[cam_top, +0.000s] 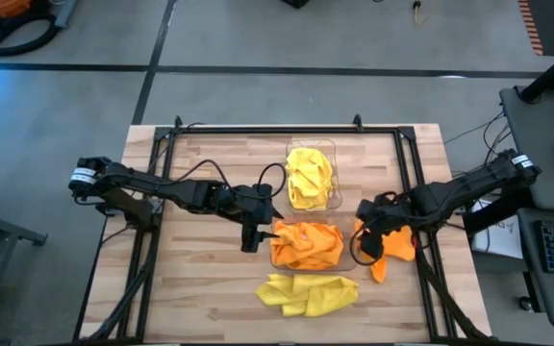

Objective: Sort microfiber towel by color & place in baskets
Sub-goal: Put the orange towel into the bottom transparent bin

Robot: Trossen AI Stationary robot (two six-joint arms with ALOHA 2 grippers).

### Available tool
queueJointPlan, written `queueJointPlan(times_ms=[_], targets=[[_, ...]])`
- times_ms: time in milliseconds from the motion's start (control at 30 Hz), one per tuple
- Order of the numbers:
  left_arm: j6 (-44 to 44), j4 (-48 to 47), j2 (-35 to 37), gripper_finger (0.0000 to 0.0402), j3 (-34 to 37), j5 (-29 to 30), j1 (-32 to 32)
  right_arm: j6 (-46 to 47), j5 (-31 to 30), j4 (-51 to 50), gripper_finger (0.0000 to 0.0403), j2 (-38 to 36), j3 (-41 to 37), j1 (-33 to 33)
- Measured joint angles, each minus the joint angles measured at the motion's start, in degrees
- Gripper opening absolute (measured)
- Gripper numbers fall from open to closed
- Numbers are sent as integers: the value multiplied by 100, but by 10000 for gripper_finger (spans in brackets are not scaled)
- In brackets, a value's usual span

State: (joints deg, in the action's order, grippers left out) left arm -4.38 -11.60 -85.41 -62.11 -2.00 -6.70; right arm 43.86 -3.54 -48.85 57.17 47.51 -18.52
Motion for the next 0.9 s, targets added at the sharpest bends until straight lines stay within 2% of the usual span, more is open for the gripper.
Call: queueJointPlan(times_ms=[133,333,500,633,900], targets=[[-40,-103,38,237,0,0,0,493,293,-675,196,-50,0,-10],[-299,-443,463,237,0,0,0,651,242,-1669,196,-44,-4,-188],[-280,-405,990,235,237,0,-1,480,-278,-1684,196,-45,-71,-594],[-66,-23,1371,232,639,5,0,607,-443,-1609,196,43,-251,-827],[464,652,1710,232,1295,330,0,419,-731,-745,196,273,-651,-1130]])
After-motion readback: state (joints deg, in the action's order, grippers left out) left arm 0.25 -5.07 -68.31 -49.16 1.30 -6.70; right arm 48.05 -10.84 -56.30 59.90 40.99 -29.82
